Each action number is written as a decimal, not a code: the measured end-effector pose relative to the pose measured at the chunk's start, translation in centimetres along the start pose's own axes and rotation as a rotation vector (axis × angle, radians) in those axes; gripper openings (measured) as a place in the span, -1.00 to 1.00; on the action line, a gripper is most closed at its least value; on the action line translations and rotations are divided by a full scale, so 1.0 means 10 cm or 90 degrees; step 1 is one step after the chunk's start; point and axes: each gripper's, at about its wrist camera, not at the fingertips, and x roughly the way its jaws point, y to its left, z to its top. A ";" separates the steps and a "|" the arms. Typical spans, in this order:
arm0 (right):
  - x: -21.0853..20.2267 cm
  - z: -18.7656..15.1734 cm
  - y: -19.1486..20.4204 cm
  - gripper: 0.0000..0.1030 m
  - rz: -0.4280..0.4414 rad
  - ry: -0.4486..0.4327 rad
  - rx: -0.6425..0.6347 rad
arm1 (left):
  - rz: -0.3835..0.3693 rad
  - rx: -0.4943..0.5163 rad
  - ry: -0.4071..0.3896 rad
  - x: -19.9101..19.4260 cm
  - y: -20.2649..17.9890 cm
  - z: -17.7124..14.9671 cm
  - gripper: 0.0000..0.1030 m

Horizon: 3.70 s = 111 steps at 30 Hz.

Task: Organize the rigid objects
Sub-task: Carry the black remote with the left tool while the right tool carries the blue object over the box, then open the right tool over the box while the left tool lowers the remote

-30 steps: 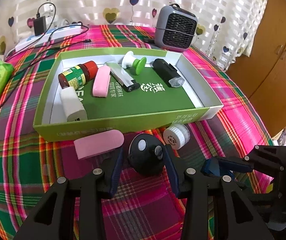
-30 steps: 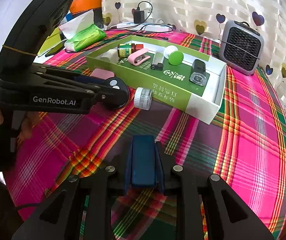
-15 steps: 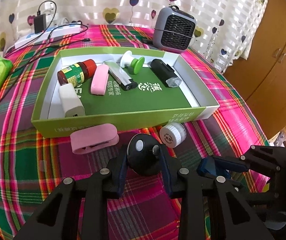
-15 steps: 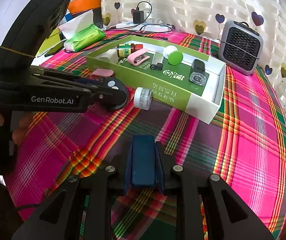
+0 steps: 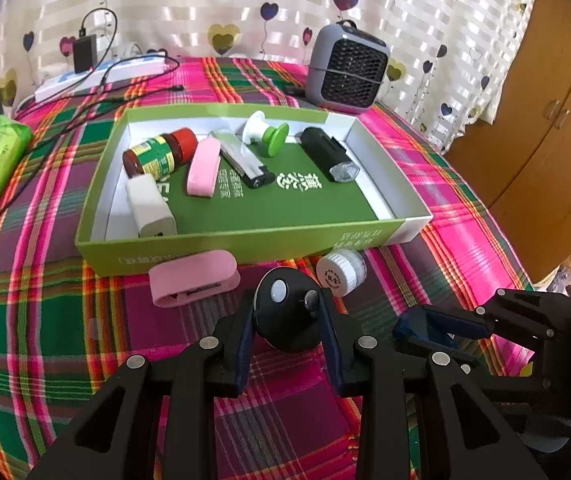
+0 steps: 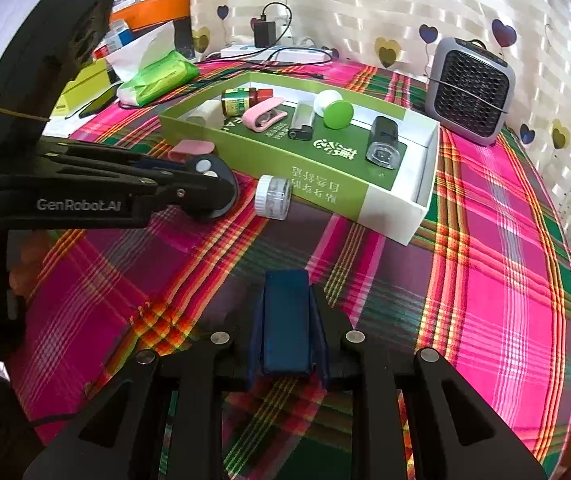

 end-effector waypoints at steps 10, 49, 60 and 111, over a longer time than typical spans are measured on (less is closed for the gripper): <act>-0.11 0.07 -0.05 -0.56 -0.026 -0.016 -0.004 | 0.025 0.013 -0.023 -0.14 -0.02 0.01 -0.44; -0.07 0.75 -0.36 -0.56 -0.088 -0.047 0.022 | 0.004 0.020 -0.050 -0.06 0.08 0.46 -0.44; 0.27 1.08 -0.46 -0.56 -0.081 -0.026 0.043 | 0.004 0.011 -0.037 0.16 0.16 0.60 -0.44; 0.90 1.37 -0.53 -0.55 -0.054 0.016 0.044 | 0.035 0.031 -0.003 0.45 0.21 0.64 -0.42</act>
